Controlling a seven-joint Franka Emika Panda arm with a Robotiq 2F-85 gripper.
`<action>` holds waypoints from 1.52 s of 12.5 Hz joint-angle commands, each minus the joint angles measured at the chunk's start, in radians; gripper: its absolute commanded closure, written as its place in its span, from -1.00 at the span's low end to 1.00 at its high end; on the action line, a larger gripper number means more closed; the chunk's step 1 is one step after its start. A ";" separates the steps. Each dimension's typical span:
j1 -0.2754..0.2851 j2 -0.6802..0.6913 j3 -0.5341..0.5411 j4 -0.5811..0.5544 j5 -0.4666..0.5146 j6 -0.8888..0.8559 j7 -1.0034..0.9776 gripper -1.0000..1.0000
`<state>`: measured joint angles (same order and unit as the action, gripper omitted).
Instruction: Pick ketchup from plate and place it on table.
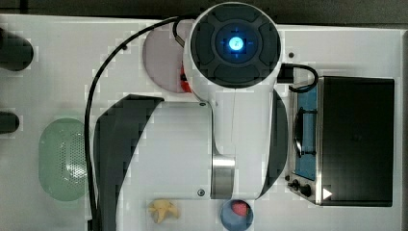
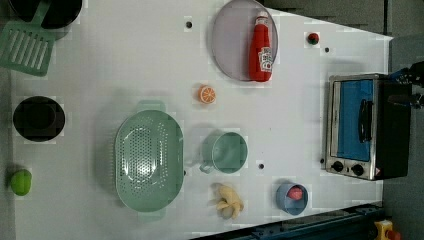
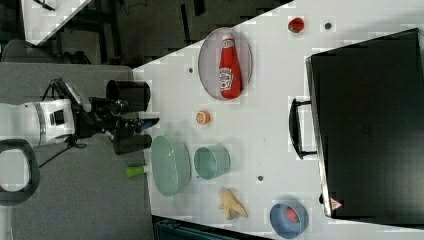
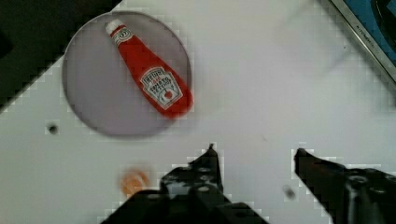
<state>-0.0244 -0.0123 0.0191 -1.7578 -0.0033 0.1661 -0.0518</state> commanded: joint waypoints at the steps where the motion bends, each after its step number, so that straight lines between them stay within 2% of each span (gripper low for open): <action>1: -0.101 -0.156 0.052 0.008 0.018 -0.204 0.027 -0.54; 3: -0.098 -0.147 0.054 0.008 0.018 -0.200 0.026 -1.00; 8: -0.084 -0.057 0.081 0.008 0.018 -0.161 -0.019 -1.00; 12: -0.073 0.055 0.103 0.008 0.018 -0.051 -0.094 -1.00; 19: -0.063 0.286 0.107 0.008 0.018 0.213 -0.398 -1.00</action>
<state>-0.0840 0.3159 0.1361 -1.7578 0.0191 0.3376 -0.3213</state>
